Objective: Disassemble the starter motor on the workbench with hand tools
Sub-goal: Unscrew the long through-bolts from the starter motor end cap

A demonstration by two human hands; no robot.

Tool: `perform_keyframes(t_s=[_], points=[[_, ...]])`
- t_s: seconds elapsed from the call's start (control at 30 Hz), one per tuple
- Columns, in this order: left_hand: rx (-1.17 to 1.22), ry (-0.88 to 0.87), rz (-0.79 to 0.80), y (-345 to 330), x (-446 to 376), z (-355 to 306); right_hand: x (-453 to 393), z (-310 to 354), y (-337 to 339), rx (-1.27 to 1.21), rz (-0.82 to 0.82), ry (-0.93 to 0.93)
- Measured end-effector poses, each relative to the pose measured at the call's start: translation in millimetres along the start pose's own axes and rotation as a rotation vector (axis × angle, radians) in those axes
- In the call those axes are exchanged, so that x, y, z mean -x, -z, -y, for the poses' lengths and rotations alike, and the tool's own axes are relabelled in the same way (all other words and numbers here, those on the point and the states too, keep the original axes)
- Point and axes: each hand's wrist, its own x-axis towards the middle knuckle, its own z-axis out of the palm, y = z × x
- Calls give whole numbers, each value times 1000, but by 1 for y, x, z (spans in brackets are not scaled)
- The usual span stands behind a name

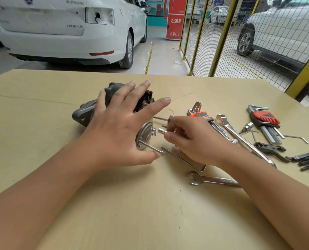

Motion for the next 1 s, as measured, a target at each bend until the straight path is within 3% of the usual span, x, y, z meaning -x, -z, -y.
perform_keyframes(t_s=[0.5,0.87,1.0], points=[[113,135,9,0,-2,-12,-5,4,-12,114,-78,-1],[148,115,-15,-1,-1,-11,-5,9,-10,118,-69,31],[229,108,-109,1,-1,-2,-7,15,-10,160,-26,-3]])
